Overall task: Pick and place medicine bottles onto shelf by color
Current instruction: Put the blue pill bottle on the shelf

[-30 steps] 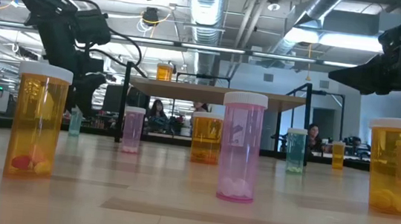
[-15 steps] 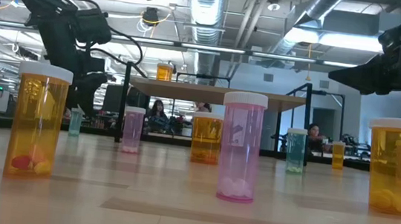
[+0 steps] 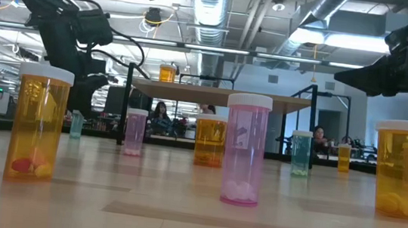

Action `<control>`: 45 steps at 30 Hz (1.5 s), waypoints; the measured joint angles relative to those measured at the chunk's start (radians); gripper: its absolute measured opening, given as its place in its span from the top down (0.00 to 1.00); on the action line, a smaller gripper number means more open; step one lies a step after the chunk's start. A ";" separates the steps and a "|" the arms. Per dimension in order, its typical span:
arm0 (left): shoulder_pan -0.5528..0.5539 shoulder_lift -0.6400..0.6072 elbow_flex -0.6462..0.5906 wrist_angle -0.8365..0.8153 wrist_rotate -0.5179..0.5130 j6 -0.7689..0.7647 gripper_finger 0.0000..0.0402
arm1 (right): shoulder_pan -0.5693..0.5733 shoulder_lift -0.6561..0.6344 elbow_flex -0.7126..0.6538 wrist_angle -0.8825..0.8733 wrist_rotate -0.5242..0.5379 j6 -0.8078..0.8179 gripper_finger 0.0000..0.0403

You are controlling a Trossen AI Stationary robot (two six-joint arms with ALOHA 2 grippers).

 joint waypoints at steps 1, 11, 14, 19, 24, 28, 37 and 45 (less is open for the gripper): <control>0.000 0.000 0.000 -0.001 0.000 0.000 0.60 | 0.000 0.000 0.000 0.000 0.000 0.000 0.89; 0.000 0.000 0.000 -0.026 0.004 -0.004 0.69 | 0.000 0.000 0.000 0.000 0.000 0.000 0.89; 0.000 0.000 0.000 -0.025 0.013 -0.005 0.71 | 0.000 0.000 0.000 0.000 0.000 0.000 0.89; 0.000 0.000 0.000 -0.017 0.012 -0.005 0.72 | 0.000 0.000 0.000 0.000 0.000 0.000 0.89; 0.000 0.000 0.000 -0.018 0.012 -0.010 0.72 | 0.000 0.000 0.000 0.000 0.000 0.000 0.89; 0.000 0.000 0.000 -0.014 0.012 -0.010 0.72 | 0.000 0.000 0.000 0.000 0.000 0.000 0.89; 0.000 0.000 0.000 -0.014 0.017 -0.020 0.72 | 0.000 0.000 0.000 0.000 0.000 0.000 0.89; -0.005 0.000 0.000 -0.014 0.017 -0.025 0.72 | 0.000 0.000 0.000 0.000 0.000 0.000 0.89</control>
